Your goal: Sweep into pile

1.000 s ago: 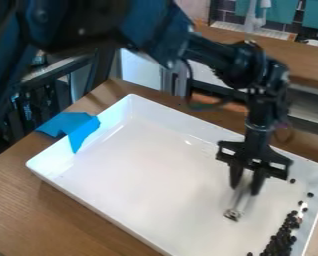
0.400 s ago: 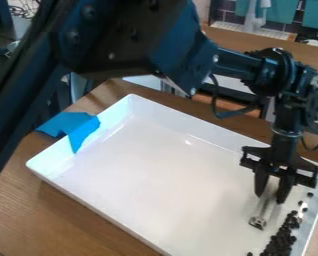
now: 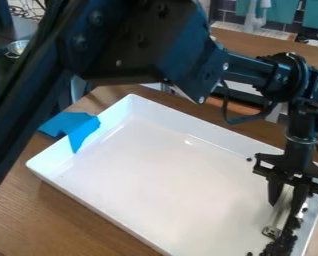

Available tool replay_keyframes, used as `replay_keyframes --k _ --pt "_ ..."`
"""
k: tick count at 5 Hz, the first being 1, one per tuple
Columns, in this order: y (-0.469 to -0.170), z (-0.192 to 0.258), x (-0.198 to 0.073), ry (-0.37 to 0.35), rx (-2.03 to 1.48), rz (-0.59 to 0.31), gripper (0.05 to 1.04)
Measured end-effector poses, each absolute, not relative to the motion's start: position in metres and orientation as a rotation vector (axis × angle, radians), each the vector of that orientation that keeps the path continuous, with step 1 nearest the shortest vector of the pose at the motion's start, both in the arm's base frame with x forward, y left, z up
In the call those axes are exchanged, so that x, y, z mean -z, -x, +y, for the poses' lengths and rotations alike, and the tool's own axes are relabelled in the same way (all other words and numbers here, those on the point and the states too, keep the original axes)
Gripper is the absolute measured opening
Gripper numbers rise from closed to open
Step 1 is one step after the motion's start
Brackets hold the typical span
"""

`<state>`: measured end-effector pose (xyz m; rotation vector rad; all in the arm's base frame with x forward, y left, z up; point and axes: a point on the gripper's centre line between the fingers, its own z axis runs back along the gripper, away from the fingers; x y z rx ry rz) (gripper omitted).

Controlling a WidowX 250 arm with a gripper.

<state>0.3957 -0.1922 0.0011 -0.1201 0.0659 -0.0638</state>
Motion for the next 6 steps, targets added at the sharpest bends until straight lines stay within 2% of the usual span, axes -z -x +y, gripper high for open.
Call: replay_keyframes --k 1,2,3,5,6 --pt "-0.393 -0.175 -0.006 0.129 0.056 0.071 0.368" --pt "-0.401 -0.144 -0.028 0.159 0.022 0.028 0.368" --pt "-0.407 -0.108 -0.038 0.168 -0.015 0.012 0.368" --pt "-0.417 -0.075 -0.034 0.111 -0.04 -0.031 0.368" --pt "-0.418 -0.064 -0.016 0.07 -0.076 -0.017 0.368"
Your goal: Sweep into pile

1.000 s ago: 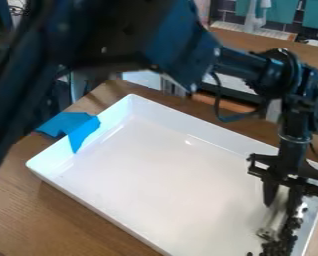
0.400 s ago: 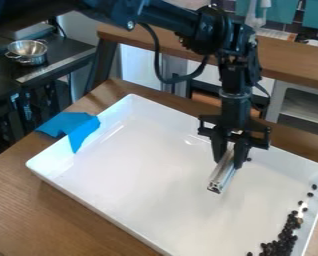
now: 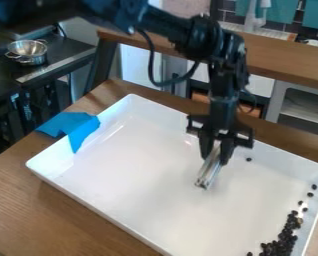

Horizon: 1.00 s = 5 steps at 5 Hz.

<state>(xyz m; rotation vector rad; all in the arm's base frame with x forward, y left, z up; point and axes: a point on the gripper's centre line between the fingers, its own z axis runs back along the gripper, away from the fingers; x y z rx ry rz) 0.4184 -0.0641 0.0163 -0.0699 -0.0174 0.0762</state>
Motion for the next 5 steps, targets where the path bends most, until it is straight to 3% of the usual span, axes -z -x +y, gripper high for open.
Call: replay_keyframes --k 3,5 --pt "-0.428 -0.081 -0.001 0.036 -0.146 0.025 0.368" --pt "-0.419 -0.132 -0.001 0.057 -0.092 0.043 0.368"
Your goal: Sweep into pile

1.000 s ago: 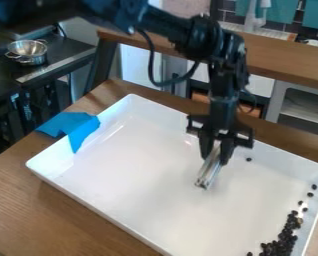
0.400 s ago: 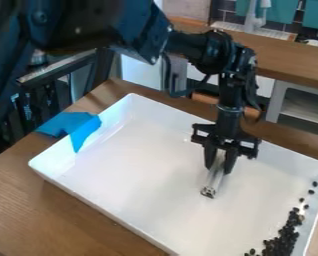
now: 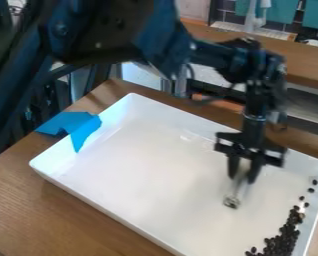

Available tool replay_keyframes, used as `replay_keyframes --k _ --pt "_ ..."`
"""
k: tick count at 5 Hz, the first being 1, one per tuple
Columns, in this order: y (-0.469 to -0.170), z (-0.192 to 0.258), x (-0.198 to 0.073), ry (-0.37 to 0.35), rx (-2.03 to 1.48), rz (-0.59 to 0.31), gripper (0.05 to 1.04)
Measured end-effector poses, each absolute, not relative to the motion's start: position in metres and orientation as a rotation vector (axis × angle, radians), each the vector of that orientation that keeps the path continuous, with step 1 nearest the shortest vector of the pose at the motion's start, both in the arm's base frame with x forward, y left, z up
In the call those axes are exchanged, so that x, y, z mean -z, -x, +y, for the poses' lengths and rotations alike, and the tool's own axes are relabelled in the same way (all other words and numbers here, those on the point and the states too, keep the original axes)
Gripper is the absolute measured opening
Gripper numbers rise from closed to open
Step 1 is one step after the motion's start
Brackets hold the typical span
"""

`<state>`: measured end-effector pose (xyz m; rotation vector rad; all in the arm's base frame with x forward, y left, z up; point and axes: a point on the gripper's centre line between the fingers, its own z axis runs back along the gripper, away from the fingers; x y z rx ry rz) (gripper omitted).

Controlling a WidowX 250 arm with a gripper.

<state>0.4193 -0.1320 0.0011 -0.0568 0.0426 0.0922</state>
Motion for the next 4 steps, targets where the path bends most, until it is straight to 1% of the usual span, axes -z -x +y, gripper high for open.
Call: replay_keyframes --k 1,4 --pt "-0.419 -0.151 -0.001 0.061 -0.069 0.043 0.368" --pt "-0.418 -0.186 -0.001 0.08 -0.028 0.062 0.368"
